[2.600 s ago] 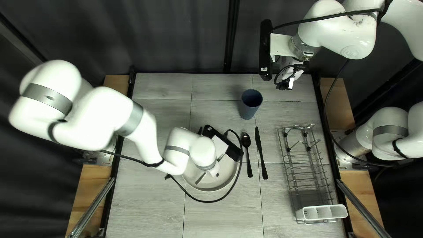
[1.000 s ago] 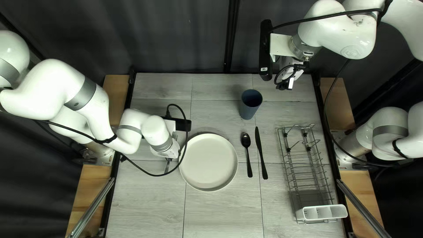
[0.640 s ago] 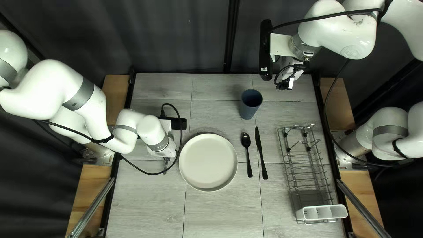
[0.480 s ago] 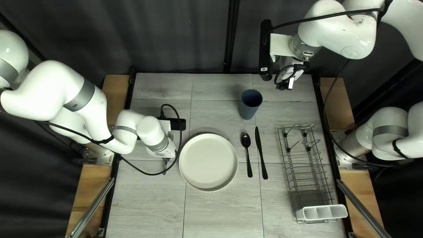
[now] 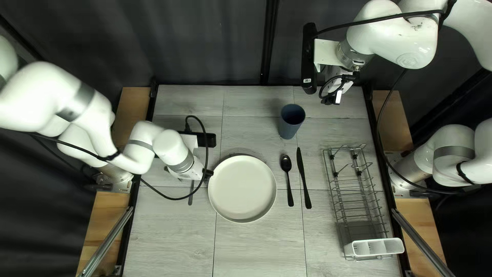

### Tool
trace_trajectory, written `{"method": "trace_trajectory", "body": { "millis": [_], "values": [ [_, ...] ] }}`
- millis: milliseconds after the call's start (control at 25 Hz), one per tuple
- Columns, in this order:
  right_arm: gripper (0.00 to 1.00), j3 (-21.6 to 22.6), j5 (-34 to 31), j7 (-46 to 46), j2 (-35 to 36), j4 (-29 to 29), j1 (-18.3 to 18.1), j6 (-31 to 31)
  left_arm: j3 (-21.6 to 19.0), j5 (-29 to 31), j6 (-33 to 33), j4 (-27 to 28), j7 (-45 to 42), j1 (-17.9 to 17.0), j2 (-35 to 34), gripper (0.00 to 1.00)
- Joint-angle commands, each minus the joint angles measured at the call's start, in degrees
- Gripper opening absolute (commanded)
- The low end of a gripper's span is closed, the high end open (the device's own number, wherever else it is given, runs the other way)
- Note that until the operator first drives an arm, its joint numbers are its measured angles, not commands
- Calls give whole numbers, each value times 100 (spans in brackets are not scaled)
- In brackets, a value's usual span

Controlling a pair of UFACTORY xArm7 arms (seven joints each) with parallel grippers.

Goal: Pick up and place plate onto table. Place down one fork to the left of the plate. Place spoon and knife to the right of the plate. Place cup above the knife and spoon

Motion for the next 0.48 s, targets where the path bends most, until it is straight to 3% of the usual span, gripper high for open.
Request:
{"method": "trace_trajectory", "body": {
  "millis": [40,160,480],
  "values": [
    [100,0,0,0,0,0,0,0,-459,369,1448,950,92,-84,-440,100],
    [100,0,0,0,0,0,0,0,-804,595,2181,1525,188,-197,-637,100],
    [100,0,0,0,0,0,0,0,-804,595,2181,1525,188,-197,-637,100]
  ]
}}
